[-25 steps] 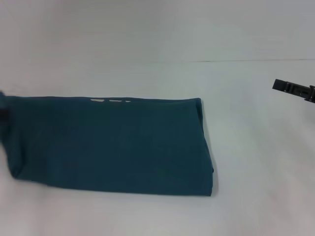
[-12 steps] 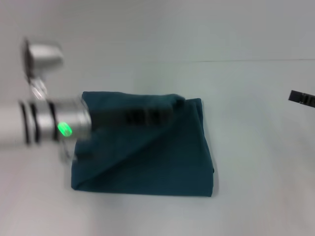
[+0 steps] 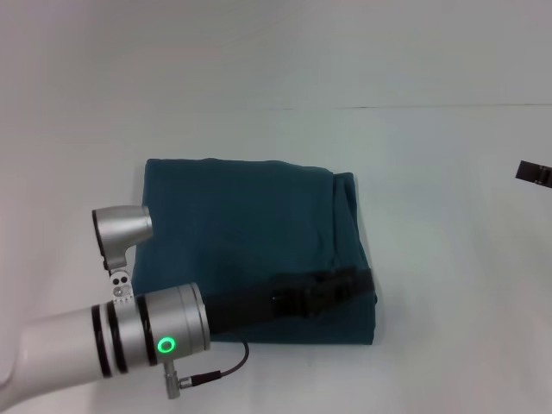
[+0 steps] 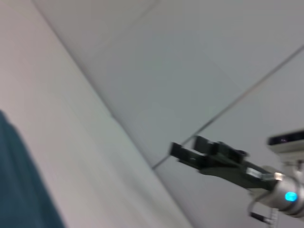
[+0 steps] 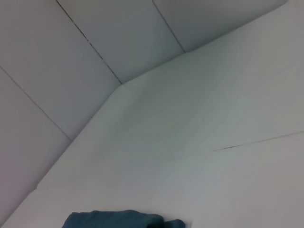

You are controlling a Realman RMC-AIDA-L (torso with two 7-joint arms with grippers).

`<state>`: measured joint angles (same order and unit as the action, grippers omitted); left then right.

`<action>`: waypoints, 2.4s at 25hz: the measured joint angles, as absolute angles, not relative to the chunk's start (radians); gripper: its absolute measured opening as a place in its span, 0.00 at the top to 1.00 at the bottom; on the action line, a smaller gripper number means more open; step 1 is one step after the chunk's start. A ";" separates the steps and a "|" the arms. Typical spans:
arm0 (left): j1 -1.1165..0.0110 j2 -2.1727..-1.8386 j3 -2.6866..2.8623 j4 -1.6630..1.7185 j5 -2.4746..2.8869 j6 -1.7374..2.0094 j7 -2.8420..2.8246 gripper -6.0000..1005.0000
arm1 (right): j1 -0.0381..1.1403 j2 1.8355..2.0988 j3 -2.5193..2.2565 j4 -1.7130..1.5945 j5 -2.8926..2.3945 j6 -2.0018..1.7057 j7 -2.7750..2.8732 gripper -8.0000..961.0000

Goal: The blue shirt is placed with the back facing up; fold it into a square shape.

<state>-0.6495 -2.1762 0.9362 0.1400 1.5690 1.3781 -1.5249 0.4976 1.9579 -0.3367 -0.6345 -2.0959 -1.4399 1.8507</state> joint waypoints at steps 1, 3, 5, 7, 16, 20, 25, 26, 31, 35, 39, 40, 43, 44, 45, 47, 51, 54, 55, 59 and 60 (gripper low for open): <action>-0.648 -2.176 0.937 0.146 1.571 1.401 -1.524 0.80 | 0.502 1.958 -0.343 -0.634 -2.098 -1.439 1.856 0.18; -0.637 -2.171 0.937 0.171 1.573 1.462 -1.522 0.71 | 0.511 1.958 -0.361 -0.634 -2.098 -1.437 1.874 0.18; -0.612 -2.166 0.935 0.227 1.573 1.517 -1.525 0.61 | 0.521 1.959 -0.386 -0.634 -2.099 -1.438 1.898 0.18; -0.568 -2.165 0.935 0.307 1.575 1.542 -1.528 0.52 | 0.535 1.959 -0.425 -0.633 -2.099 -1.441 1.943 0.18; -0.417 -2.162 0.927 0.582 1.683 1.550 -1.425 0.29 | 0.631 1.967 -0.600 -0.553 -2.101 -1.427 2.120 0.19; -0.386 -2.161 0.915 0.637 1.779 1.552 -1.315 0.29 | 0.683 1.986 -0.681 -0.475 -2.103 -1.371 2.153 0.19; -0.356 -2.162 0.893 0.710 1.898 1.564 -1.271 0.29 | 0.712 2.019 -0.744 -0.456 -2.104 -1.337 2.203 0.19; -0.351 -2.162 0.891 0.724 1.913 1.566 -1.270 0.29 | 0.714 2.023 -0.753 -0.456 -2.104 -1.336 2.214 0.19; -0.336 -2.163 0.855 0.769 1.975 1.581 -1.269 0.29 | 0.713 2.029 -0.788 -0.454 -2.105 -1.335 2.290 0.19; -0.333 -2.162 0.835 0.780 1.985 1.590 -1.265 0.29 | 0.707 2.031 -0.803 -0.453 -2.106 -1.336 2.342 0.19; -0.331 -2.162 0.826 0.784 1.995 1.590 -1.252 0.29 | 0.716 2.037 -0.820 -0.422 -2.106 -1.308 2.361 0.19; -0.331 -2.161 0.823 0.784 1.997 1.590 -1.249 0.29 | 0.720 2.039 -0.823 -0.410 -2.106 -1.297 2.361 0.19; -0.331 -2.160 0.811 0.785 2.013 1.590 -1.237 0.29 | 0.725 2.046 -0.824 -0.387 -2.106 -1.266 2.363 0.19; -0.331 -2.159 0.809 0.785 2.016 1.590 -1.234 0.29 | 0.725 2.048 -0.825 -0.383 -2.106 -1.257 2.365 0.19; -0.331 -2.159 0.807 0.785 2.018 1.590 -1.232 0.29 | 0.726 2.049 -0.824 -0.378 -2.105 -1.249 2.367 0.19; -0.332 -2.158 0.803 0.785 2.019 1.590 -1.228 0.29 | 0.726 2.054 -0.823 -0.369 -2.101 -1.233 2.369 0.19; -0.336 -2.156 0.803 0.785 2.020 1.590 -1.228 0.29 | 0.728 2.067 -0.821 -0.363 -2.099 -1.209 2.370 0.19; -0.339 -2.155 0.802 0.785 2.020 1.590 -1.226 0.29 | 0.732 2.076 -0.817 -0.362 -2.095 -1.195 2.370 0.19; -0.339 -2.154 0.802 0.785 2.020 1.589 -1.225 0.29 | 0.734 2.079 -0.816 -0.362 -2.094 -1.191 2.370 0.19; -0.339 -2.154 0.801 0.785 2.020 1.587 -1.219 0.29 | 0.741 2.086 -0.815 -0.356 -2.075 -1.178 2.370 0.19; -0.339 -2.153 0.801 0.785 2.020 1.586 -1.219 0.29 | 0.741 2.086 -0.815 -0.352 -2.065 -1.175 2.370 0.19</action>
<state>-0.3390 -2.1533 0.8006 0.7854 2.0202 1.5856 -1.2185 0.7414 2.0860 -0.8148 -0.3521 -2.0646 -1.1752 2.3703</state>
